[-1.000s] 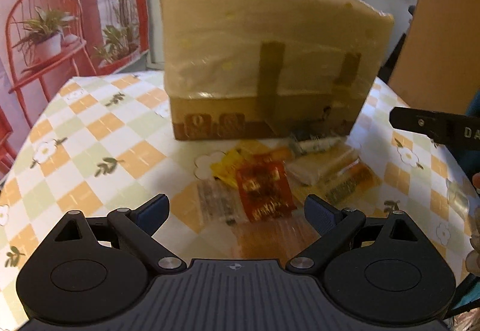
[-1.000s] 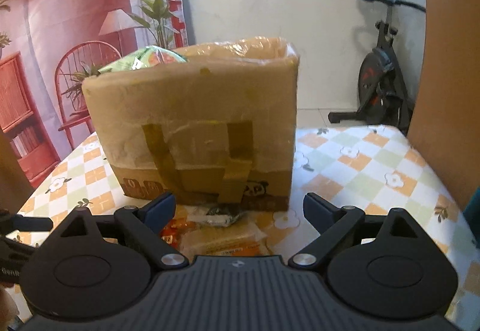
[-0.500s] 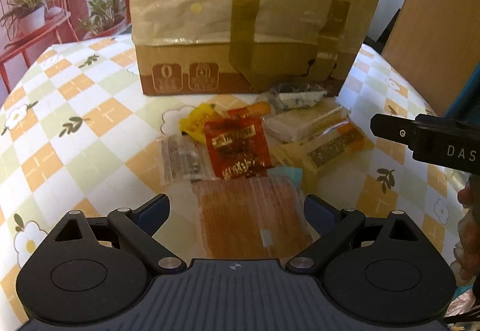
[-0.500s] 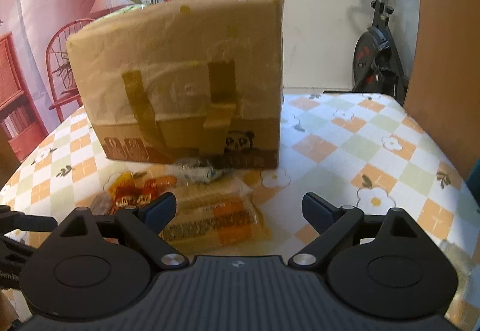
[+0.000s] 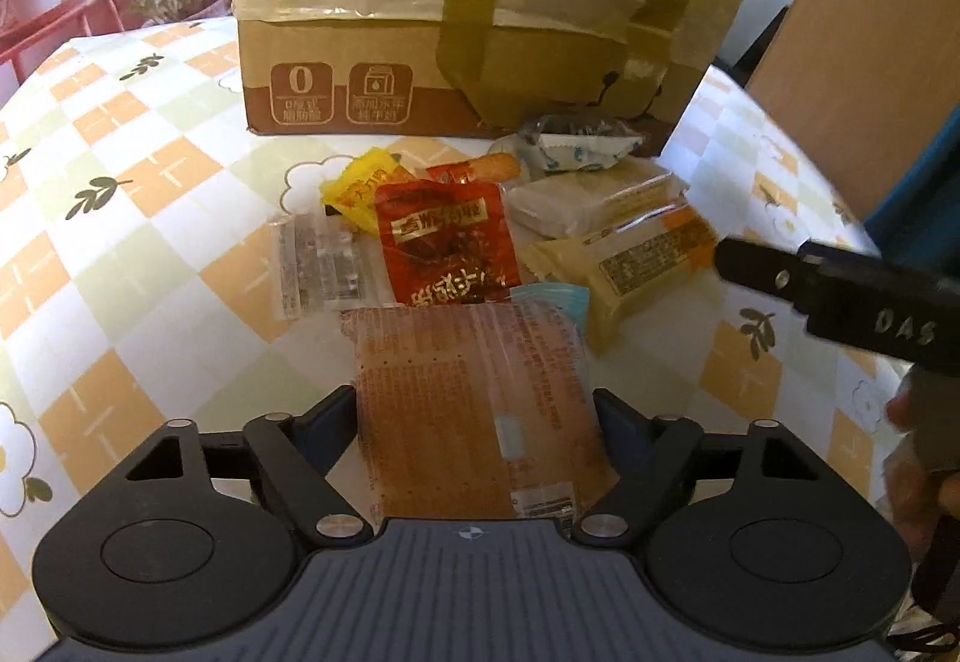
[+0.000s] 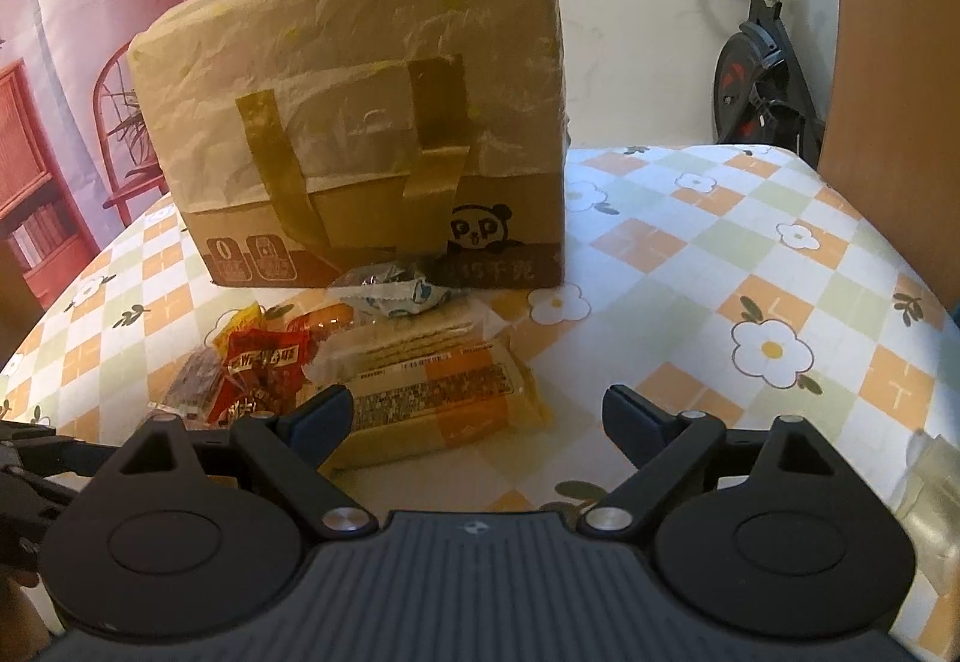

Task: Organize snacks
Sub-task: 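Move both tools back down to the remaining snacks beside the box, then grasp the orange-wrapped bread with the left tool while the right tool grasps the orange bar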

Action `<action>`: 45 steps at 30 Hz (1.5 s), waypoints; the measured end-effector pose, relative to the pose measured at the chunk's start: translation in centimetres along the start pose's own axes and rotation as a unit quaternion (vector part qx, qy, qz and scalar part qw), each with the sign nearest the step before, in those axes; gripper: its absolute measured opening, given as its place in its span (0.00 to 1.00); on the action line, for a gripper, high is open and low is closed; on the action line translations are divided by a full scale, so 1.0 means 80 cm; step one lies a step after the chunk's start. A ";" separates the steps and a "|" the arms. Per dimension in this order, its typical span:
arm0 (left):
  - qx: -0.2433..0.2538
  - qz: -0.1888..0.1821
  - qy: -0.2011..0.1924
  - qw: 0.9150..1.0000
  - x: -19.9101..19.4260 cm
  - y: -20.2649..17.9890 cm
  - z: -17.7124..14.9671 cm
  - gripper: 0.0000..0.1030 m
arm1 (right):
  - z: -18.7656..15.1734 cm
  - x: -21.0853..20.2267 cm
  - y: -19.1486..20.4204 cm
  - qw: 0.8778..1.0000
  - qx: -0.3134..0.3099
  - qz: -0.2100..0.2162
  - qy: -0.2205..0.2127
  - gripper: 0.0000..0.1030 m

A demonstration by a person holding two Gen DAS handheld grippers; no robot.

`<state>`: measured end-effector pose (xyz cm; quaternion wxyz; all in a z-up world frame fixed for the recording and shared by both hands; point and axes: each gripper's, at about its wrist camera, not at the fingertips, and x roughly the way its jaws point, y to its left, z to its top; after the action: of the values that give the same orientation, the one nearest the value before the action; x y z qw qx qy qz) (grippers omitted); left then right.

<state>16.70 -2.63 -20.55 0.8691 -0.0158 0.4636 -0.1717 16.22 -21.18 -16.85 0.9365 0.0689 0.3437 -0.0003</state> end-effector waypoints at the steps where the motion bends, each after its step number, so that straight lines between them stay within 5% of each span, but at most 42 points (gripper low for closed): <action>1: -0.004 0.003 -0.002 1.000 -0.001 0.004 0.000 0.80 | -0.001 0.002 0.000 1.000 0.001 0.001 0.002 0.89; 15: -0.115 0.034 -0.031 0.992 -0.013 0.079 0.009 0.80 | 0.010 0.045 0.013 0.999 0.020 -0.001 0.040 0.89; 26: -0.115 0.019 -0.066 0.991 -0.028 0.087 0.009 0.78 | 0.023 0.075 0.027 0.997 0.020 -0.039 0.064 0.90; 45: -0.097 0.013 -0.039 0.994 -0.017 0.077 -0.003 0.81 | 0.022 0.079 0.044 0.995 0.010 -0.069 0.071 0.95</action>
<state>17.59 3.58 -20.76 0.8831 -0.1005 0.4438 -0.1139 22.35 -17.63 -19.11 0.9068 0.0546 0.4131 -0.0639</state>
